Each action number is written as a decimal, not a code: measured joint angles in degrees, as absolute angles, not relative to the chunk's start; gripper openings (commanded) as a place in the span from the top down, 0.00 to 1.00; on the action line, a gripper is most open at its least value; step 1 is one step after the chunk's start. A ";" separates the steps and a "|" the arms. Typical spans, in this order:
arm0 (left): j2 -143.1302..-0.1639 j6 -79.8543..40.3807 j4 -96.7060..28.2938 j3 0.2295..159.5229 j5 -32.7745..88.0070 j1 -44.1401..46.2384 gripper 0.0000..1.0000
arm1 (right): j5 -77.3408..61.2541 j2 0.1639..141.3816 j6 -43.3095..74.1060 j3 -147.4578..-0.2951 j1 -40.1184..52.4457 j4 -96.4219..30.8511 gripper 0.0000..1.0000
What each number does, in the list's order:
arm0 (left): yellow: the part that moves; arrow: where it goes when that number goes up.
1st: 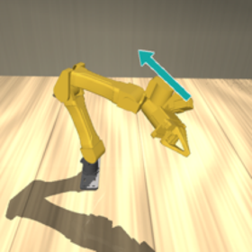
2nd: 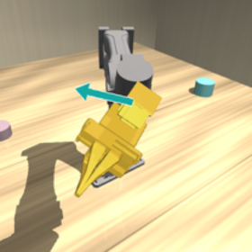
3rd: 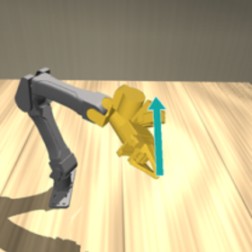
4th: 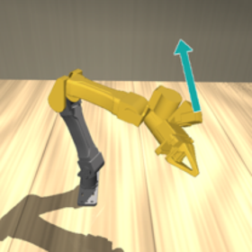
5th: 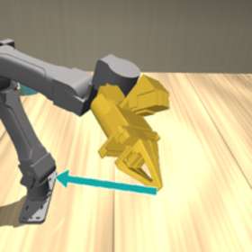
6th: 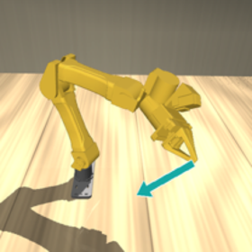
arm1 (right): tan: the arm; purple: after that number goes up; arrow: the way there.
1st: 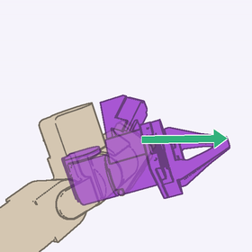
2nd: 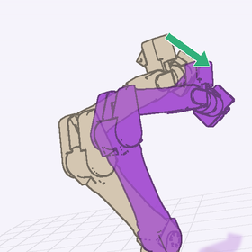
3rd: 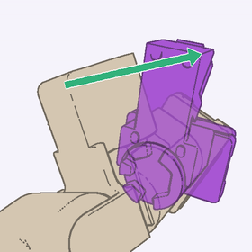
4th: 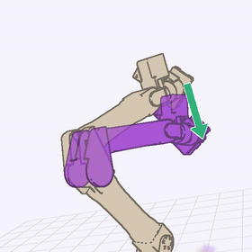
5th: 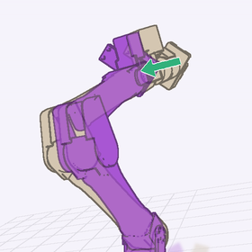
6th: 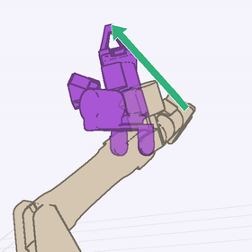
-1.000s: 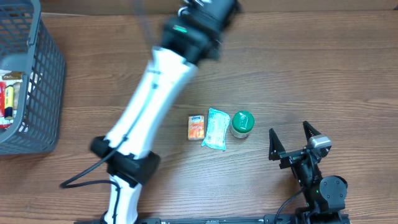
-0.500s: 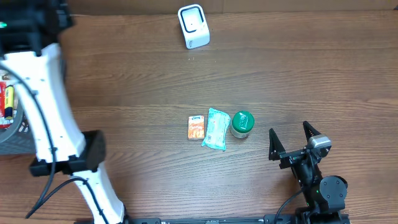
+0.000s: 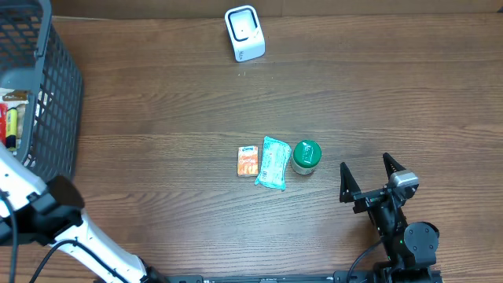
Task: Scan the item barcode
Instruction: 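Move the left gripper back to the grey basket, then grasp the clear bag with red and yellow snacks in the basket, then carry the snack bag out and lower it left of the tissue box, then hold the snack bag on the table with the left gripper, then open the left gripper and retract it toward the basket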
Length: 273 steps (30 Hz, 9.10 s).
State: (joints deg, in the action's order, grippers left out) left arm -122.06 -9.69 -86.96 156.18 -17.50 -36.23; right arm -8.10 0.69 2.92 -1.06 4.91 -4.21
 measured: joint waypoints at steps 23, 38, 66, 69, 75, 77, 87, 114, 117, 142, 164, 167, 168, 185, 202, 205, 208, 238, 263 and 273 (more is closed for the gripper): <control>-122.06 21.04 -44.12 106.17 1.32 -43.62 0.00 | -8.10 0.69 2.96 -1.06 4.89 -4.16 0.00; -127.63 24.32 -35.79 104.53 1.85 -43.64 0.00 | -8.10 0.69 2.94 -1.06 4.89 -4.23 0.00; -129.86 15.79 -44.77 106.28 6.72 -45.04 0.96 | -8.12 0.69 2.96 -1.06 4.89 -4.23 0.00; -129.03 13.85 -44.49 106.10 7.62 -45.04 0.96 | -8.10 0.69 2.94 -1.06 4.91 -4.23 0.00; -120.53 9.34 -41.60 105.78 9.19 -45.04 0.96 | -8.12 0.69 2.92 -1.06 4.89 -4.19 0.00; -115.39 8.01 -40.29 105.78 9.26 -45.04 0.96 | -8.08 0.69 2.94 -1.06 4.91 -4.21 0.00; -91.94 -1.87 -43.70 105.82 14.39 -43.66 0.96 | -8.12 0.69 2.94 -1.06 4.89 -4.19 0.00; -84.75 -14.06 -63.68 81.84 12.69 6.07 0.94 | -8.10 0.69 2.94 -1.06 4.89 -4.27 0.00; -84.75 -17.96 -58.39 74.15 9.19 10.94 0.95 | -8.10 0.67 2.92 -1.06 4.89 -4.25 0.00; -90.17 -29.67 -36.53 51.70 -3.73 20.16 0.59 | -8.10 0.69 2.94 -1.06 4.91 -4.27 0.00; -92.86 -26.17 -51.94 68.25 -3.77 20.16 0.66 | -8.10 0.69 2.92 -1.06 4.91 -4.27 0.00; -92.79 -25.91 -54.39 68.40 -3.99 20.16 0.71 | -8.10 0.69 2.92 -1.06 4.91 -4.27 0.00; -92.79 -25.91 -54.92 68.38 -3.97 20.16 0.72 | -8.10 0.69 2.94 -1.06 4.89 -4.27 0.00; -92.79 -26.00 -46.13 60.53 -1.50 20.16 0.74 | -8.10 0.69 2.94 -1.06 4.91 -4.25 0.00; -92.79 -26.00 -44.05 59.20 -0.82 20.16 0.74 | -8.10 0.69 2.94 -1.06 4.89 -4.27 0.00; -92.79 -26.00 -43.44 58.50 -0.64 20.16 0.74 | -8.10 0.69 2.94 -1.06 4.91 -4.27 0.00; -92.79 -26.00 -41.95 57.69 -0.12 20.16 0.74 | -8.10 0.69 2.92 -1.06 4.89 -4.25 0.00; -96.73 -25.43 -44.60 61.19 1.50 20.10 0.59 | -8.10 0.69 2.94 -1.06 4.89 -4.27 0.00; -96.79 -18.70 -61.58 81.41 -5.45 -0.95 0.02 | -8.10 0.69 2.92 -1.06 4.91 -4.27 0.00; -96.79 -16.49 -62.37 81.41 -6.09 -10.13 0.00 | -8.10 0.69 2.92 -1.06 4.91 -4.29 0.00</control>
